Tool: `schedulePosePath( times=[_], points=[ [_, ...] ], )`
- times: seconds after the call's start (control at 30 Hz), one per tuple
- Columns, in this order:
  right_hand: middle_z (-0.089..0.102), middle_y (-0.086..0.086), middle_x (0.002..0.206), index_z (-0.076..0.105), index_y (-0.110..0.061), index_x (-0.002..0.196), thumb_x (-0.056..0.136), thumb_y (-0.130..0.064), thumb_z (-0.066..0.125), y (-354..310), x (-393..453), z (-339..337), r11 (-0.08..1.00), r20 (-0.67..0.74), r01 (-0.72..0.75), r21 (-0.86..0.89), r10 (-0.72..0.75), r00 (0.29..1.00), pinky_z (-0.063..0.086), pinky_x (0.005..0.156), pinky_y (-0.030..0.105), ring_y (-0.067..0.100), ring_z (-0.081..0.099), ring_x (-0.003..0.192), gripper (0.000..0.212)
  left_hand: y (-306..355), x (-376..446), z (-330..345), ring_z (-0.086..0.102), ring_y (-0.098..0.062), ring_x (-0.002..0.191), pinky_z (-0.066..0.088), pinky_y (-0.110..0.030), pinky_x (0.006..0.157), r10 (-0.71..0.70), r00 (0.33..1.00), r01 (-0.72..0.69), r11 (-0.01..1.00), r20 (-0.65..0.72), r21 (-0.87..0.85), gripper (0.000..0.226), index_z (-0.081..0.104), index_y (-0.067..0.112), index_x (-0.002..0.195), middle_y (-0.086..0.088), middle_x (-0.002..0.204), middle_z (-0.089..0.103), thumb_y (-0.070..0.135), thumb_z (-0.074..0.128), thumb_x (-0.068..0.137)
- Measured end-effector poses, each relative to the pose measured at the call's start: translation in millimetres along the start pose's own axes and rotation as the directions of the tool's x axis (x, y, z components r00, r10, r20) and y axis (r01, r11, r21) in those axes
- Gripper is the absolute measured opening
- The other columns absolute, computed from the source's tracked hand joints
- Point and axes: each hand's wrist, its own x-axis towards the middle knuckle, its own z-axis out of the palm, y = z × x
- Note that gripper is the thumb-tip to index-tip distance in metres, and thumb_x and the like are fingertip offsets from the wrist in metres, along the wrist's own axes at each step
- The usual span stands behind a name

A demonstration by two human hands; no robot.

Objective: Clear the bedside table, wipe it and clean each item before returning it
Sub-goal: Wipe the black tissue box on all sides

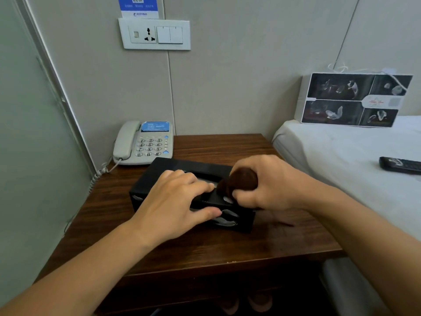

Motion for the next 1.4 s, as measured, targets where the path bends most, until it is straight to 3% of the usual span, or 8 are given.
schedulePosePath(
  times=[0.1, 0.23, 0.4, 0.53, 0.67, 0.83, 1.23, 1.4],
  points=[
    [0.069, -0.008, 0.094, 0.068, -0.034, 0.101, 0.077, -0.049, 0.073, 8.5, 9.2, 1.8, 0.992, -0.153, -0.081, -0.099, 0.065, 0.986, 0.058, 0.079, 0.037, 0.018, 0.068, 0.091, 0.028, 4.8, 0.7, -0.3, 0.053, -0.007, 0.108, 0.039, -0.026, 0.096, -0.066, 0.998, 0.068, 0.993, 0.026, -0.096, 0.067, 0.066, 0.033, 0.131, 0.016, 0.11, 0.062, 0.077, 0.054, 0.083],
    [0.071, -0.011, 0.088, 0.068, -0.038, 0.099, 0.074, -0.049, 0.074, -4.1, -4.0, 1.9, 0.999, 0.079, 0.05, 0.017, -0.051, 0.996, 0.059, 0.07, 0.033, 0.006, 0.068, 0.081, 0.028, 7.3, 1.8, -1.4, 0.048, -0.001, 0.107, 0.044, -0.026, 0.091, -0.078, 0.995, 0.085, 0.988, 0.056, -0.128, 0.06, 0.063, 0.04, 0.131, 0.02, 0.11, 0.06, 0.073, 0.057, 0.081],
    [0.069, -0.008, 0.092, 0.07, -0.033, 0.1, 0.078, -0.046, 0.074, 2.9, 7.5, 3.3, 0.999, -0.114, -0.023, -0.049, 0.017, 0.993, 0.058, 0.079, 0.038, 0.016, 0.067, 0.089, 0.025, 8.7, 3.7, -3.3, 0.053, -0.004, 0.113, 0.046, -0.032, 0.098, -0.14, 0.989, 0.147, 0.977, 0.052, -0.153, 0.06, 0.067, 0.036, 0.131, 0.018, 0.116, 0.063, 0.068, 0.071, 0.08],
    [0.07, -0.011, 0.084, 0.07, -0.034, 0.096, 0.076, -0.045, 0.076, -13.7, -7.6, 1.8, 0.995, 0.081, 0.097, -0.007, -0.096, 0.992, 0.058, 0.066, 0.031, 0.006, 0.066, 0.077, 0.024, 8.4, 7.3, -6.8, 0.059, 0.0, 0.102, 0.053, -0.036, 0.089, -0.162, 0.984, 0.176, 0.96, 0.078, -0.219, 0.056, 0.07, 0.046, 0.124, 0.022, 0.103, 0.065, 0.07, 0.073, 0.073],
    [0.071, -0.01, 0.083, 0.071, -0.033, 0.094, 0.077, -0.044, 0.075, -8.0, 3.9, -0.8, 0.999, -0.027, 0.033, -0.004, -0.033, 0.999, 0.06, 0.072, 0.039, 0.007, 0.066, 0.078, 0.02, 6.8, 7.2, -5.2, 0.06, -0.001, 0.102, 0.054, -0.036, 0.09, -0.178, 0.981, 0.192, 0.952, 0.077, -0.238, 0.062, 0.071, 0.044, 0.125, 0.022, 0.104, 0.065, 0.074, 0.071, 0.07],
    [0.071, -0.009, 0.085, 0.07, -0.038, 0.092, 0.071, -0.042, 0.077, -11.1, -7.6, -17.7, 0.994, 0.233, 0.099, -0.045, -0.086, 0.969, 0.059, 0.069, 0.039, 0.008, 0.067, 0.076, 0.022, 6.9, 7.6, -4.7, 0.059, -0.001, 0.1, 0.053, -0.034, 0.087, -0.186, 0.98, 0.199, 0.949, 0.076, -0.243, 0.06, 0.071, 0.042, 0.125, 0.021, 0.101, 0.063, 0.069, 0.075, 0.072],
    [0.069, -0.014, 0.086, 0.07, -0.039, 0.093, 0.076, -0.04, 0.077, -3.1, -10.4, -28.0, 0.993, 0.234, 0.056, -0.099, -0.031, 0.972, 0.059, 0.073, 0.035, 0.003, 0.065, 0.079, 0.018, 5.2, 7.3, -5.3, 0.058, -0.001, 0.105, 0.052, -0.032, 0.091, -0.169, 0.982, 0.185, 0.953, 0.087, -0.239, 0.06, 0.069, 0.041, 0.13, 0.021, 0.109, 0.063, 0.065, 0.077, 0.077],
    [0.068, -0.009, 0.085, 0.071, -0.036, 0.094, 0.078, -0.042, 0.077, -24.2, 0.2, -5.8, 0.988, 0.16, 0.15, -0.026, -0.144, 0.977, 0.058, 0.068, 0.034, 0.007, 0.066, 0.077, 0.018, 8.2, 7.8, -7.0, 0.06, -0.003, 0.099, 0.053, -0.039, 0.087, -0.139, 0.987, 0.156, 0.958, 0.084, -0.243, 0.049, 0.069, 0.049, 0.123, 0.018, 0.103, 0.066, 0.062, 0.078, 0.076]
  ],
)
